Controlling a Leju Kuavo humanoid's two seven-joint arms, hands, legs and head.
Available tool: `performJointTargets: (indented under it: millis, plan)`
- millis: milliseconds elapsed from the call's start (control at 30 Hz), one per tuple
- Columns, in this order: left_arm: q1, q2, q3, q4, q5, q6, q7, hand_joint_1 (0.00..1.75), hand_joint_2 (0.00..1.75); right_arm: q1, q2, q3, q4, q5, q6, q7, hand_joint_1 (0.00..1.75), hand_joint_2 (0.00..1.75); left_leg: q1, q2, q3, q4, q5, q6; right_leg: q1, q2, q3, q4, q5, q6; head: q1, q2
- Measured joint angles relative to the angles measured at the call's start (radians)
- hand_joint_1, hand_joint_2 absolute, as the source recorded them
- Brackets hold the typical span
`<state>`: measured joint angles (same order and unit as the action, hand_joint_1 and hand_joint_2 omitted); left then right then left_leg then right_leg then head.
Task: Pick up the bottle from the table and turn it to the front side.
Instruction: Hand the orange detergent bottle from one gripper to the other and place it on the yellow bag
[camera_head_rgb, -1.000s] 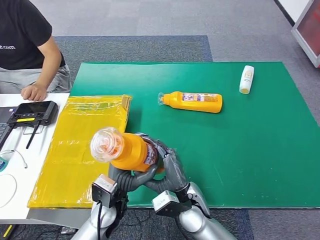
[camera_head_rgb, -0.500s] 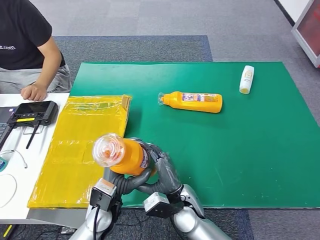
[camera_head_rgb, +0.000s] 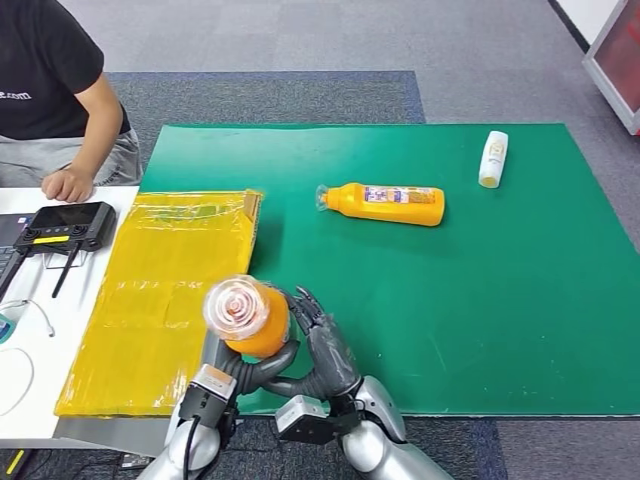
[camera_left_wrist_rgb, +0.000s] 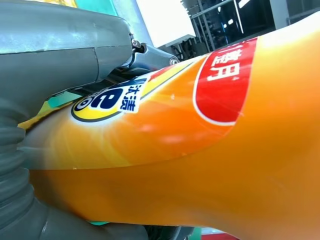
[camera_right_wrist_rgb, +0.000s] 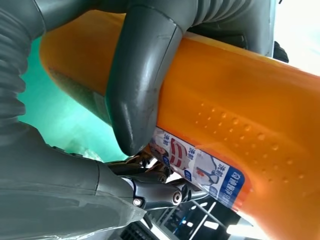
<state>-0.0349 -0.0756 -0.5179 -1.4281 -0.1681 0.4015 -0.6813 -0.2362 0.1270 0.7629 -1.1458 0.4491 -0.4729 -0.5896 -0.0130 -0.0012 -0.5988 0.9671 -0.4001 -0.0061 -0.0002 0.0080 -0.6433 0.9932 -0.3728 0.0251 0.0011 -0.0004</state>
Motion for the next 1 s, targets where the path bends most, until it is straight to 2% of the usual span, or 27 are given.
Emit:
performJointTargets:
  millis: [333,700,1000]
  plan:
    - [0.022,0.012,0.007,-0.032,-0.010,0.022,0.001,1.75,1.75,0.026,0.000,-0.068,0.042,-0.066,-0.012,-0.016,0.00,1.75,0.000,0.000,0.000,0.000,0.000,0.000,0.000,0.000,0.000,0.000,0.000,0.000,0.000,0.000]
    - [0.043,0.013,0.021,-0.065,-0.030,0.033,0.001,1.75,1.75,0.038,0.000,-0.151,0.065,-0.034,-0.060,-0.037,0.00,1.75,0.000,0.000,0.000,0.000,0.000,0.000,0.000,0.000,0.000,0.000,0.000,0.000,0.000,0.000]
    - [0.083,0.013,0.032,-0.093,-0.038,0.035,0.003,1.75,1.75,0.044,0.006,-0.223,0.107,-0.058,-0.125,-0.099,0.00,1.75,0.000,0.000,0.000,0.000,0.000,0.000,0.000,0.000,0.000,0.000,0.000,0.000,0.000,0.000]
